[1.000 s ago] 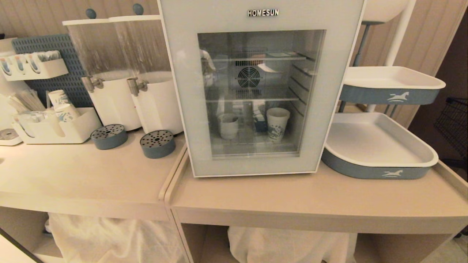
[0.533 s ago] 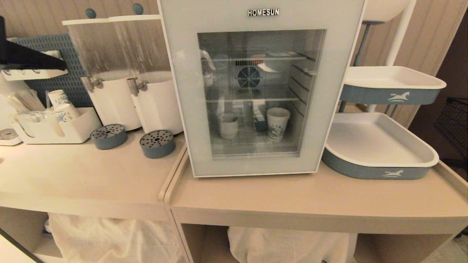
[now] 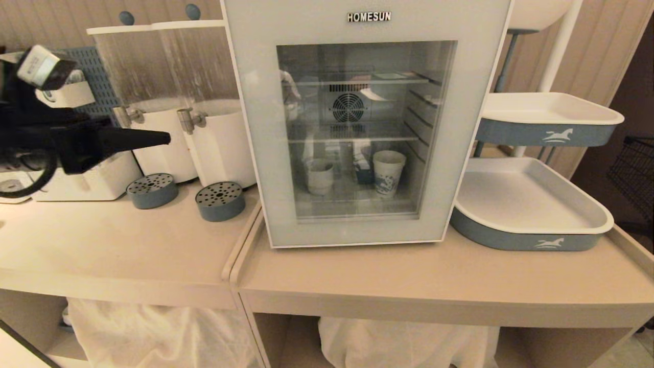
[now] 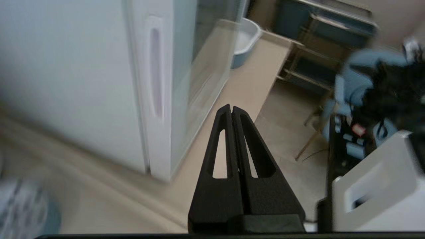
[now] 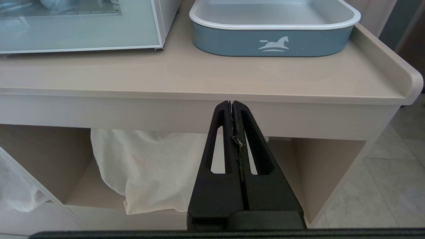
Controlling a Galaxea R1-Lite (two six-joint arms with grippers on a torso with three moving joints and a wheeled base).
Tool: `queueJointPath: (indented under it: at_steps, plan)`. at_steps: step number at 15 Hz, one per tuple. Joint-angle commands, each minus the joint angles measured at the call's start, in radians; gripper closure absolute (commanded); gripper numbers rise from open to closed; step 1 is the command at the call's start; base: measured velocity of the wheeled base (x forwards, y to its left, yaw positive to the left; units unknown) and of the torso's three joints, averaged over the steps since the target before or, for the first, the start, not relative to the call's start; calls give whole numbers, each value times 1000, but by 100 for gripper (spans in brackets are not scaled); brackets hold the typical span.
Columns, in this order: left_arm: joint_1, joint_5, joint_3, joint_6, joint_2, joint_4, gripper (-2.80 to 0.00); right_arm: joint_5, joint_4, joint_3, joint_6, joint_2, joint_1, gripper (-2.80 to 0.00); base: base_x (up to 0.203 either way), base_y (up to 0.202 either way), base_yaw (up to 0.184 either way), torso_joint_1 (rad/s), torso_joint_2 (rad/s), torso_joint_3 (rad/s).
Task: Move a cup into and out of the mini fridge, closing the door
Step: Open the freezer door
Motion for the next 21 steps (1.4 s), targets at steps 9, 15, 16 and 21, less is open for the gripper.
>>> queueJointPath:
  at_steps: [9, 15, 16, 21]
  plan:
    - [-207, 114, -74, -298, 23, -22, 0, 0, 0, -1, -2, 0, 1, 0, 0, 0, 0, 0, 0, 0]
    - [-217, 179, -150, -504, 98, -67, 0, 0, -1, 1, -2, 0, 1, 0, 0, 0, 0, 0, 0, 0]
    - [-217, 189, -120, -503, 96, -78, 0, 0, 0, -1, -2, 0, 1, 0, 0, 0, 0, 0, 0, 0]
    - [-216, 232, -26, -615, 84, -268, -280, 0, 0, -1, -2, 0, 1, 0, 0, 0, 0, 0, 0, 0]
